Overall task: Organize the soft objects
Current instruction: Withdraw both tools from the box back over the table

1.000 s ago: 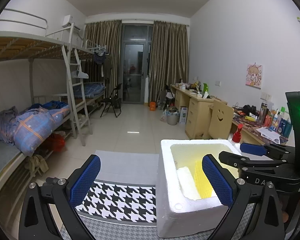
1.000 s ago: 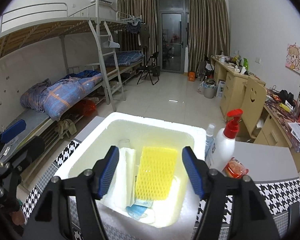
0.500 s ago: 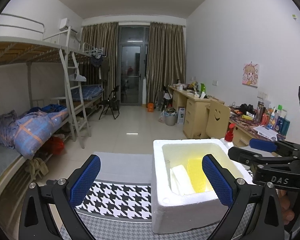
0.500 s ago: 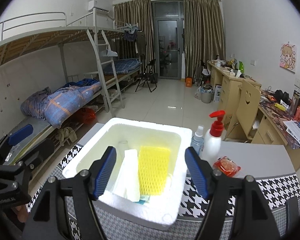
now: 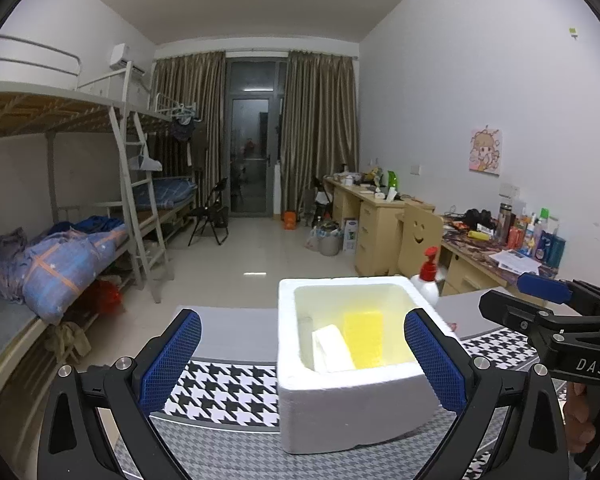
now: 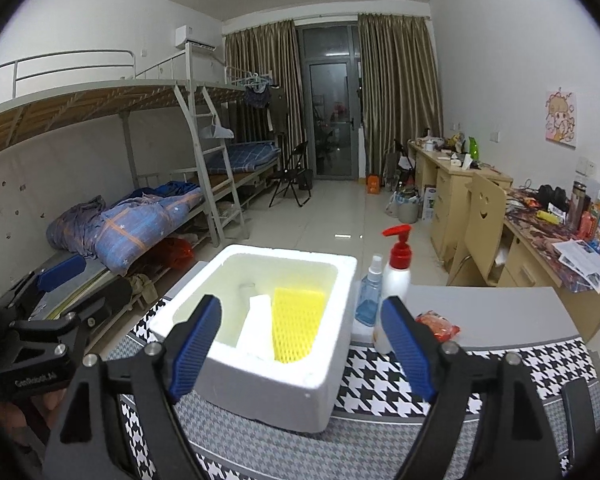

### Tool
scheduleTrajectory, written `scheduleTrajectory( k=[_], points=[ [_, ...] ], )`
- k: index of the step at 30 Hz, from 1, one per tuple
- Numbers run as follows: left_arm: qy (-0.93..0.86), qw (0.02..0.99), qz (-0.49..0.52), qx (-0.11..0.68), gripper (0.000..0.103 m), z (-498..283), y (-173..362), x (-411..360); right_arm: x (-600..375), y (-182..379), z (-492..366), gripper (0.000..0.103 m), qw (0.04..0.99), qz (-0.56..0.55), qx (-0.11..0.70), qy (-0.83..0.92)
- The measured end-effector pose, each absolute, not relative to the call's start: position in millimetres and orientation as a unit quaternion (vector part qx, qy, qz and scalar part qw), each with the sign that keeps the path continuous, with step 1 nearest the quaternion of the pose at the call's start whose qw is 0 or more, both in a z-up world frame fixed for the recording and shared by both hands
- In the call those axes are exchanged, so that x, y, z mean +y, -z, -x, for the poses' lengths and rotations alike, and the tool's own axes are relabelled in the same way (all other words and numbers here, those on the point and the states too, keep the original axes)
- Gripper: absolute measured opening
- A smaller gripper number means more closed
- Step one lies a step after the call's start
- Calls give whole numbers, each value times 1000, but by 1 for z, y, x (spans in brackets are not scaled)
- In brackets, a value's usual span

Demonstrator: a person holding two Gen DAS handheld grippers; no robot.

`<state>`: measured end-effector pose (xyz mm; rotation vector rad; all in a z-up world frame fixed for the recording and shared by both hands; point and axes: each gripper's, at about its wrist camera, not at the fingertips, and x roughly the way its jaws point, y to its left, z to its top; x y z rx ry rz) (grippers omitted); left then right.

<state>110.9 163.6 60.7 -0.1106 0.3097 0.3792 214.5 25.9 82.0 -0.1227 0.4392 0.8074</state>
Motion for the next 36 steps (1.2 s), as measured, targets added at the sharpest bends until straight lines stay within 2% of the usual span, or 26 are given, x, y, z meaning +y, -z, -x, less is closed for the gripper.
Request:
scheduleTrajectory(
  k=[36],
  points=[
    [-124,984,41,124,102,-76,-77,99,-62,-91,-173,86,929,51,163,-328]
  ],
)
